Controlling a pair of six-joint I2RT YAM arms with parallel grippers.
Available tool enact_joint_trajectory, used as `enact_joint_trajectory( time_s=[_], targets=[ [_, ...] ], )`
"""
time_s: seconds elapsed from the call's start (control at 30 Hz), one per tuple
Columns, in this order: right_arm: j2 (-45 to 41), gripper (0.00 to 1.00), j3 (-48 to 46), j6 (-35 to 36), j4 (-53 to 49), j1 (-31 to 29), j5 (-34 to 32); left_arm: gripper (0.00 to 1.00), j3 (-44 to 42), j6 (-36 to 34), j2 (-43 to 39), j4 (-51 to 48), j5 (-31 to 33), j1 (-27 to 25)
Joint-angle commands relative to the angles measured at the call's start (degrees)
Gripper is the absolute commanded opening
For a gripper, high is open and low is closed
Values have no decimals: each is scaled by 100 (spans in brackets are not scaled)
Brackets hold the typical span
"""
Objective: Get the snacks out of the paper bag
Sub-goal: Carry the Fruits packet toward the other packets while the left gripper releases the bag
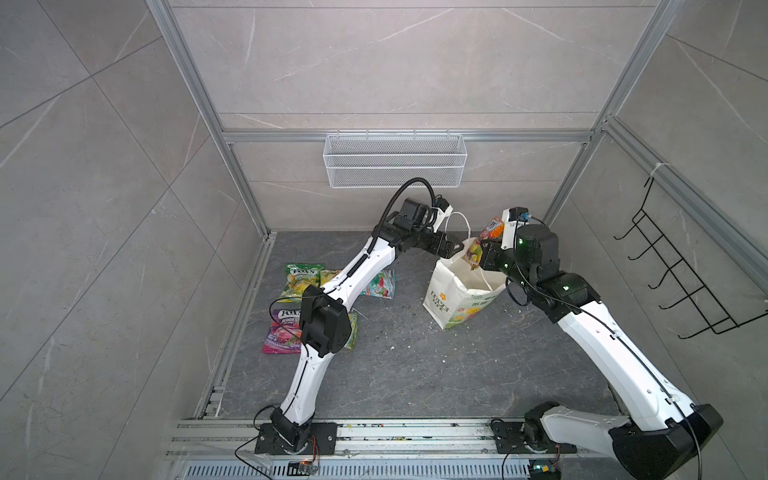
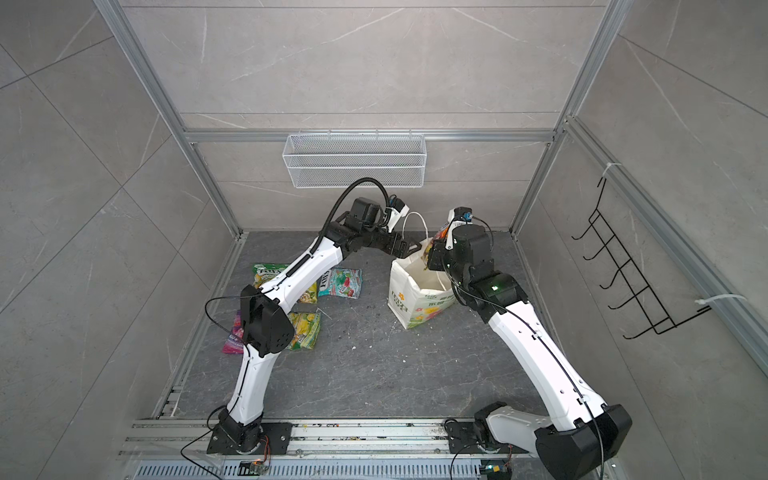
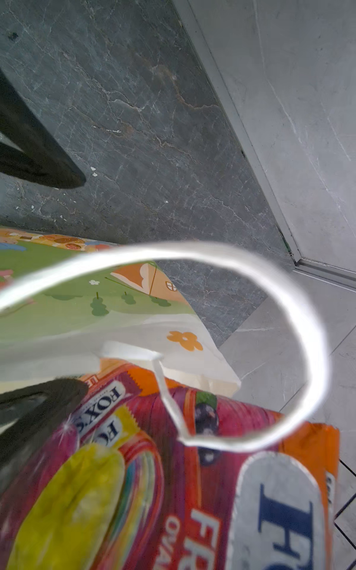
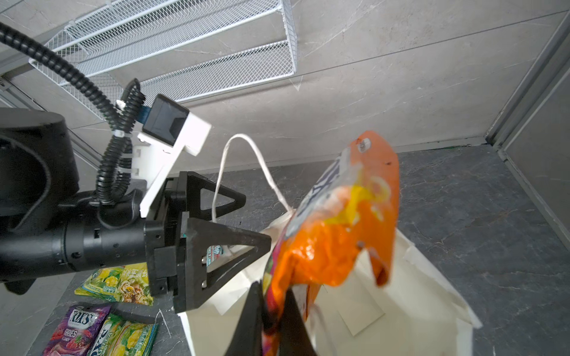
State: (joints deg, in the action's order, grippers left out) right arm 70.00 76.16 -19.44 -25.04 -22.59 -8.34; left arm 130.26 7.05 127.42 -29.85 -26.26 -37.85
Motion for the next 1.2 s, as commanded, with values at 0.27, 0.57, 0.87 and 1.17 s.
enact_joint_trajectory(
  time_s=[0.27,0.57,0.87,1.17],
  targets=[
    [18,0,-60,37,428,9,-160,92,30,78,-388,295,-161,73],
    [11,0,636,346,390,9,88,100,-954,-591,-1747,605,1169,115],
    [189,0,1498,450,475,9,903,100,-4211,-994,-4324,2297,2303,265],
    [154,0,848,379,910,-282,3686,100,-7214,-903,-6216,3060,2760,496]
  ],
)
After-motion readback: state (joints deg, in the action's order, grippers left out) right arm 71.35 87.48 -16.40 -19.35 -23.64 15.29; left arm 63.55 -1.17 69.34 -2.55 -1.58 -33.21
